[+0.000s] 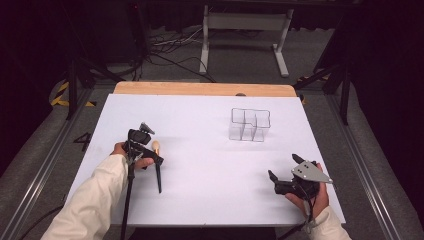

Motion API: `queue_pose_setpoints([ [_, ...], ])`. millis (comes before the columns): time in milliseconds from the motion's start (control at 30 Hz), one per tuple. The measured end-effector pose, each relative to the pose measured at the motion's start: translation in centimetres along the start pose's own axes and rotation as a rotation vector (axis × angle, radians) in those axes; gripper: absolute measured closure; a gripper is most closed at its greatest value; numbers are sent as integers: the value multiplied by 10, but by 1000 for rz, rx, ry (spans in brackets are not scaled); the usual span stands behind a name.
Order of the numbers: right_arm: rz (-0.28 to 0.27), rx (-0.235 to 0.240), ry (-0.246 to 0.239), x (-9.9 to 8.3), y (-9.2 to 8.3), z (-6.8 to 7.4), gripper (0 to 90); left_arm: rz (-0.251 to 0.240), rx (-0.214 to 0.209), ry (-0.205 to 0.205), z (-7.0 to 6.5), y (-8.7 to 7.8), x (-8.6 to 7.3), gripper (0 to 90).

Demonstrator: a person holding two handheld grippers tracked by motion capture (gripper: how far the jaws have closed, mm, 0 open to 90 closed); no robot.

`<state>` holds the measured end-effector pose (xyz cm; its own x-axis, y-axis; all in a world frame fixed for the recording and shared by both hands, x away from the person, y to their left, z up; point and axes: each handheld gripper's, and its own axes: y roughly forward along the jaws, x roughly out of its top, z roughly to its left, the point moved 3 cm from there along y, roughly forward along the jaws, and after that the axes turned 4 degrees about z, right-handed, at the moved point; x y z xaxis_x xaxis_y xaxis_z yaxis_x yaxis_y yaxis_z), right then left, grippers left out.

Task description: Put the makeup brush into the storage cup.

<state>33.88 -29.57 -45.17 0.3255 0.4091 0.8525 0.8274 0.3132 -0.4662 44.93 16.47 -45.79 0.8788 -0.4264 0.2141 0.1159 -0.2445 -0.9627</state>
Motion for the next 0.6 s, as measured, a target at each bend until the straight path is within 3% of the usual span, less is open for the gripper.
queue_pose_setpoints([
  [100,1,4,2,-1,1,-1,53,25,13,3,-2,5,3,184],
  [133,1,6,2,-1,1,-1,53,36,36,11,-3,5,5,184],
  [267,10,3,-4,-2,2,-1,54,44,92,43,-5,5,9,297],
  [333,13,1,-7,-2,3,0,54,48,118,71,-5,4,10,377],
  [467,19,4,-8,-2,3,0,55,40,115,98,-5,2,9,535],
  [500,23,2,-10,-3,4,0,56,38,115,124,-5,1,8,626],
  [567,25,2,-10,-3,4,0,56,39,112,147,-5,1,7,667],
  [600,25,4,-9,-3,4,0,57,39,110,159,-6,0,6,730],
])
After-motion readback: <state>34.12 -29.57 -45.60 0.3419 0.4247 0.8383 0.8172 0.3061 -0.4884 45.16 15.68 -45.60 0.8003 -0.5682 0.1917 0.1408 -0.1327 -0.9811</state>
